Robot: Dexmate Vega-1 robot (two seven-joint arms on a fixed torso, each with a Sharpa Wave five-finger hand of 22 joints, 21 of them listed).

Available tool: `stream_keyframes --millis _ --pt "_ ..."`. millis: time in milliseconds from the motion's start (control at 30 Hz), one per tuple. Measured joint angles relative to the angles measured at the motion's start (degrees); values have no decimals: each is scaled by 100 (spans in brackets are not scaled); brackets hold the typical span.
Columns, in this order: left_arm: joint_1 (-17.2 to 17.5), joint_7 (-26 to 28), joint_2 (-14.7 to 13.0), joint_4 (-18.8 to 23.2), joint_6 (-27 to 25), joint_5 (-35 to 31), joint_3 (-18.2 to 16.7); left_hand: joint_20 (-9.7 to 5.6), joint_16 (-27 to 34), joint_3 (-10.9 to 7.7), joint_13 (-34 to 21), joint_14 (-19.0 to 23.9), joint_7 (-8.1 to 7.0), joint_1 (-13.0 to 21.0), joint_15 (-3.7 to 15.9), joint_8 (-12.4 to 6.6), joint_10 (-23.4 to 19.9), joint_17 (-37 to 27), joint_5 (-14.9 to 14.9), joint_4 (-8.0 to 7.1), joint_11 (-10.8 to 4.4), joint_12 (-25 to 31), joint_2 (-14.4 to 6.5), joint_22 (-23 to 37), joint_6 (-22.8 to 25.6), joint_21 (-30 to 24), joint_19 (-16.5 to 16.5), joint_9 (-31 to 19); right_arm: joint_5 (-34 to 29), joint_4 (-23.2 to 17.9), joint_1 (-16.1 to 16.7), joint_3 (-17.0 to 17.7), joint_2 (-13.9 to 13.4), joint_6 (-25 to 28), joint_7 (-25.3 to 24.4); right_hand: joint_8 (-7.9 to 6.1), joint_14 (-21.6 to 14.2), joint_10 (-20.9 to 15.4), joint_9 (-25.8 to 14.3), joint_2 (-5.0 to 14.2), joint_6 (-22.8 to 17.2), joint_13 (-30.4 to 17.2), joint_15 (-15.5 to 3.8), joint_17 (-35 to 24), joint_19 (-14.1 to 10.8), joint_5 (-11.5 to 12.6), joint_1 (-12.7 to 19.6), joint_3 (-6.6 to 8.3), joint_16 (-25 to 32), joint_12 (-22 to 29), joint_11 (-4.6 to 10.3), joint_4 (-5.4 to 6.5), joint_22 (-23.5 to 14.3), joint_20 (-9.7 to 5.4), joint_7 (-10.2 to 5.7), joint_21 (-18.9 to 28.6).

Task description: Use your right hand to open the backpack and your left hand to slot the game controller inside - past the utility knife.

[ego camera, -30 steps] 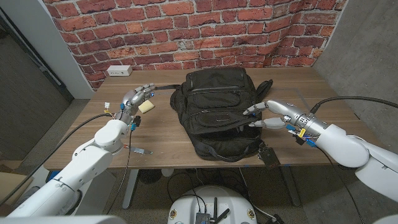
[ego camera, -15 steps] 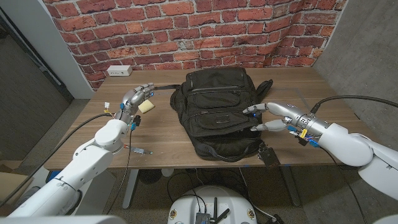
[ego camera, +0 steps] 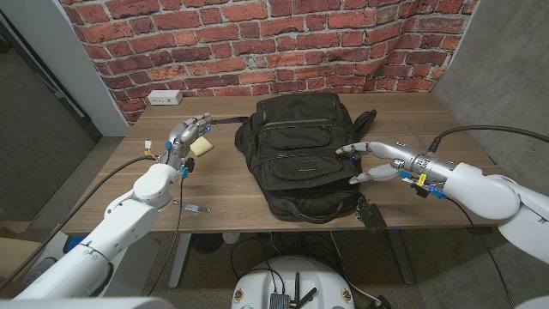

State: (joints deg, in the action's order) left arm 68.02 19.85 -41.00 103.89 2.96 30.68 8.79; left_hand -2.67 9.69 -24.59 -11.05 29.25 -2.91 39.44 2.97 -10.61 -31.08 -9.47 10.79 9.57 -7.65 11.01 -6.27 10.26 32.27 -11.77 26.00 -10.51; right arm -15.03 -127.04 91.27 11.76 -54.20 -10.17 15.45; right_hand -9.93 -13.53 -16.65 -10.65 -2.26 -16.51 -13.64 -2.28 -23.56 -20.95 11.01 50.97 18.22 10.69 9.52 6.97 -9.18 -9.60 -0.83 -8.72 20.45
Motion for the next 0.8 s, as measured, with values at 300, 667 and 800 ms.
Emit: stream_keyframes --millis 300,667,800 --pt "-90 69 76 -118 16 -24 36 0 0 0 0 -31 -20 0 -31 0 39 0 0 0 -22 0 0 0 -20 0 0 0 222 76 -74 122 -149 14 390 0 228 312 0 -30 324 83 10 125 76 0 -30 -46 -11 0 -54 45 -1 78 35 -126" --pt "-194 122 128 -228 32 -42 89 0 0 -24 0 -62 -20 0 1 0 39 0 0 24 -22 0 0 0 -20 0 0 0 410 148 -81 299 -234 3 758 0 492 553 -1 -83 701 138 11 238 123 -17 -84 -71 -11 23 -88 70 -1 125 15 -283" --pt "-239 138 144 -270 32 -46 110 10 0 -24 0 -82 -20 -1 -20 0 60 0 0 24 -2 0 1 0 -20 0 -52 0 460 170 -83 325 -242 -12 851 0 593 689 -1 -62 841 163 4 297 175 -21 -126 -81 -11 23 -106 80 -1 177 34 -355"
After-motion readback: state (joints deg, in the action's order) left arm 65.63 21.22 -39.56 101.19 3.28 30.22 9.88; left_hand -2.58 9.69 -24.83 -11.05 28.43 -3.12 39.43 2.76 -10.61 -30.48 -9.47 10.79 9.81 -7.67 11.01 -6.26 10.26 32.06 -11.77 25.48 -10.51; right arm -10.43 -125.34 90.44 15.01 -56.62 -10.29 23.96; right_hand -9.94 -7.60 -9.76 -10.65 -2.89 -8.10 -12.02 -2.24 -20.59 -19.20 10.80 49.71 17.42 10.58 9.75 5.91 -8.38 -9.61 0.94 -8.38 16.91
